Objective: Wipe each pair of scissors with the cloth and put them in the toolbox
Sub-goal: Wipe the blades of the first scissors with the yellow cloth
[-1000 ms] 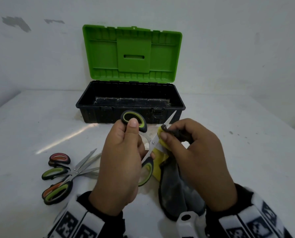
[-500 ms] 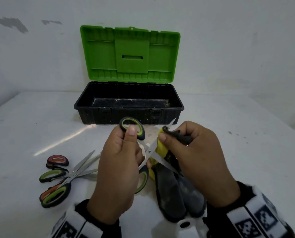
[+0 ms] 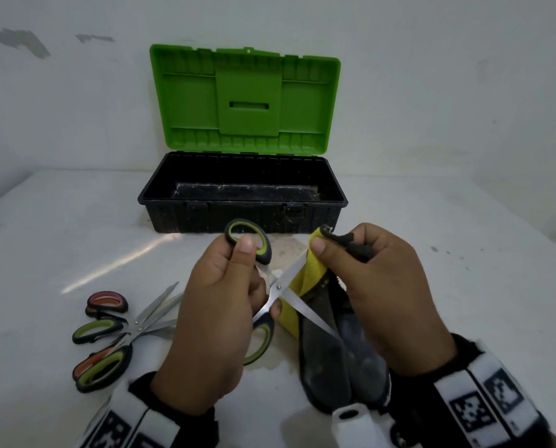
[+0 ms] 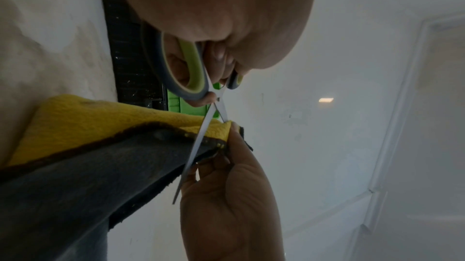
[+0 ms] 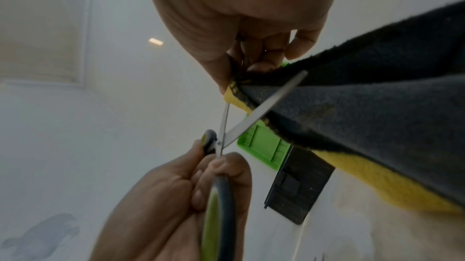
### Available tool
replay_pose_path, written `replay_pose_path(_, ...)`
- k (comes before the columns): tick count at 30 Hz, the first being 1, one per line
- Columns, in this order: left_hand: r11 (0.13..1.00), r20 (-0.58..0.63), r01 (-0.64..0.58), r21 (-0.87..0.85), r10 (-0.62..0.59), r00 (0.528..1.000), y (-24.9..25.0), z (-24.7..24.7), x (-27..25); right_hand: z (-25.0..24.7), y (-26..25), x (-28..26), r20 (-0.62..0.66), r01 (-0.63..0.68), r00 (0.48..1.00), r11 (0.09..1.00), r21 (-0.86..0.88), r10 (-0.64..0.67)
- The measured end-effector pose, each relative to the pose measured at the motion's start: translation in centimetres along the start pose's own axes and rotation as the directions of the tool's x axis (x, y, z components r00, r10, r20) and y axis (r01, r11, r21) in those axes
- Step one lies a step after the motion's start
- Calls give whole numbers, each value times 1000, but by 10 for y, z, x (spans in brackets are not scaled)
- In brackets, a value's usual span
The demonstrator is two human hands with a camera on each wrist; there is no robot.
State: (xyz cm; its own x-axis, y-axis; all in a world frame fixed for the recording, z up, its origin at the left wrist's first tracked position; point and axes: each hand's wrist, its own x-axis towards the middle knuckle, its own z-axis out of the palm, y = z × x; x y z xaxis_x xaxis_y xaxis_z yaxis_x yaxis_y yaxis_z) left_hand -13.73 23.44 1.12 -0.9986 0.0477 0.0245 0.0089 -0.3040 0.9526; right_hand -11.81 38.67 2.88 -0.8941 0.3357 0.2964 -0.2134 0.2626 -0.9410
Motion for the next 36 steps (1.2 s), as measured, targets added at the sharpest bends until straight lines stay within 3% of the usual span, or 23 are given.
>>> replay_pose_path(3,1000,15,-2,4,2,1000,0,-3,0,2,-1,-5,66,-38,997,999,-9,38)
replay_pose_path(8,1000,41,-22,8,21,999,2,-3,-1,-3,-2,6,-8,-89,996,977,192,93)
replay_pose_path(13,999,48,-31,29,30,998,3,-5,-2,0,-3,-3,89,-77,994,992,99,68)
replay_pose_path(17,1000,34,-22,17,22,999,5,-2,-2,-4,-4,11,16,-147,989,948,281,149)
replay_pose_path(24,996,-17,17,91,-16,1000,7,-3,1,-22,-1,17,-88,-77,992,988,135,90)
replay_pose_path(27,990,-32,-24,141,29,999,5,-2,2,-20,-7,-1,-64,20,998,1000,-12,-21)
replay_pose_path(31,923,7,-169,347,177,984,1,1,0,-4,-7,-13,29,83,996,978,-192,-79)
replay_pose_path(33,862,47,-279,423,287,957,2,4,-5,2,-5,-13,31,92,996,963,-252,-87)
replay_pose_path(36,754,91,-410,513,428,899,2,6,-9,1,-5,-6,-11,21,1000,977,-210,-24)
